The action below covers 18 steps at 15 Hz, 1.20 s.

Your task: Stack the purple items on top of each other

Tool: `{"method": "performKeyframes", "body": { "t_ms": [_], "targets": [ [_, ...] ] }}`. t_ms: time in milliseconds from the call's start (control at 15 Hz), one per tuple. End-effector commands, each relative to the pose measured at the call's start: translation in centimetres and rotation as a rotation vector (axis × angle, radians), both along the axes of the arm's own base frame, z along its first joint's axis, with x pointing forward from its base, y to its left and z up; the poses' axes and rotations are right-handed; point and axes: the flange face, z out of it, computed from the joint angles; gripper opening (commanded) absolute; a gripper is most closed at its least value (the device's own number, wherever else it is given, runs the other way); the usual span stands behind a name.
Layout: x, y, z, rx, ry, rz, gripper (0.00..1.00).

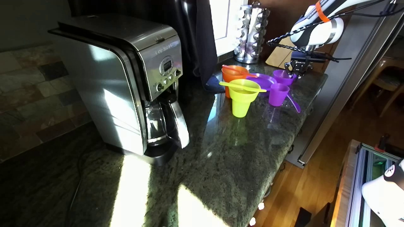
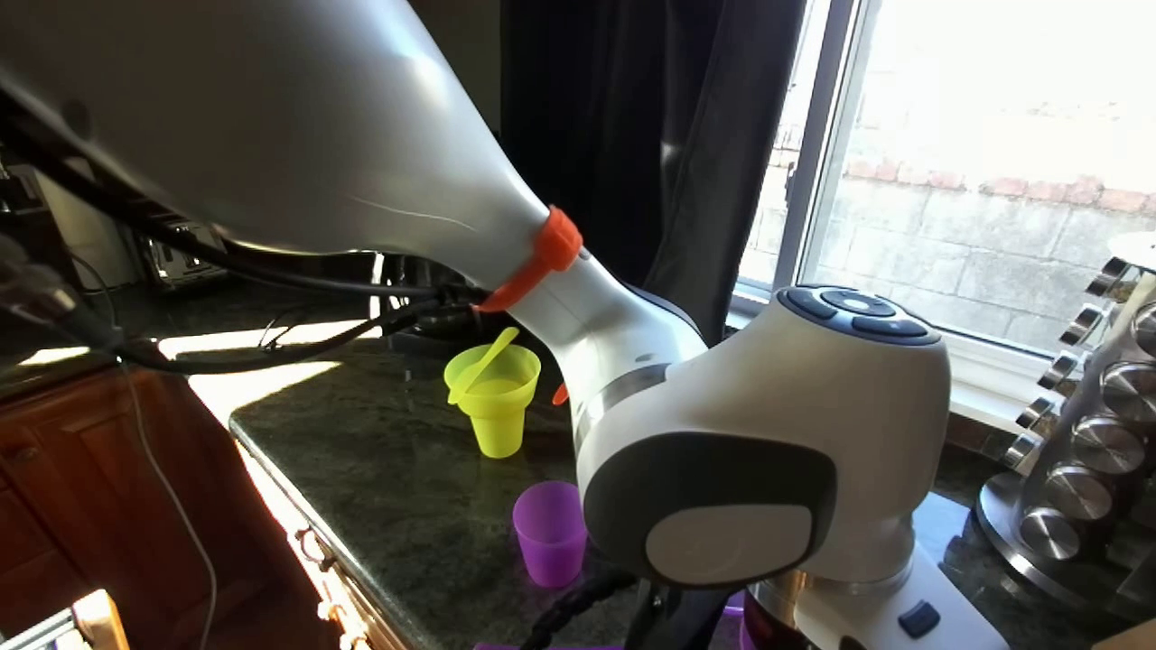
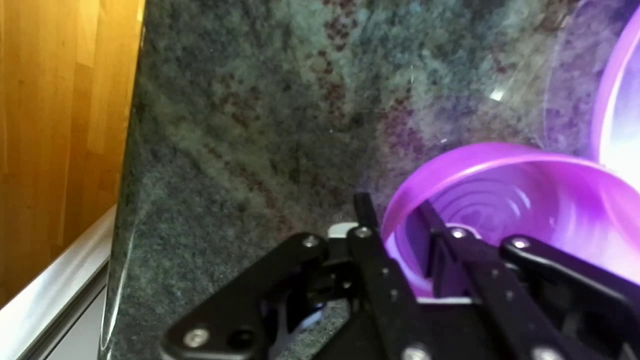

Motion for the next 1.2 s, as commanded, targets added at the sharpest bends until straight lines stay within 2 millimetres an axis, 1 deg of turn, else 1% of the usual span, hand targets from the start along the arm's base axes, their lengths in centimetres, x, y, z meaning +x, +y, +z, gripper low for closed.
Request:
{"method": "performKeyframes", "body": {
  "t_ms": [0, 133, 200, 267, 467, 600, 800, 933, 1133],
  "targets": [
    [-0.2, 0.2, 1.3, 0.008, 0.013, 0.000, 0.00],
    [-0.4, 0.4, 2.5, 0.004, -0.003, 0.006, 0.00],
    [-0.6, 0.5, 3.3, 0.001, -0.011, 0.013, 0.02],
    [-0.7, 0.7, 3.9, -0.003, -0.013, 0.016, 0.01],
    [-1.2, 1.8, 6.0, 0.003, -0.029, 0.075, 0.01],
    [-1.5, 3.5, 7.9, 0.011, -0.073, 0.195, 0.01],
    [-2.2, 5.7, 9.9, -0.001, -0.105, 0.367, 0.01],
    [-2.8, 7.3, 10.7, 0.010, -0.122, 0.476, 0.01],
    [-3.6, 9.3, 11.3, 0.044, -0.138, 0.633, 0.01]
  ]
}}
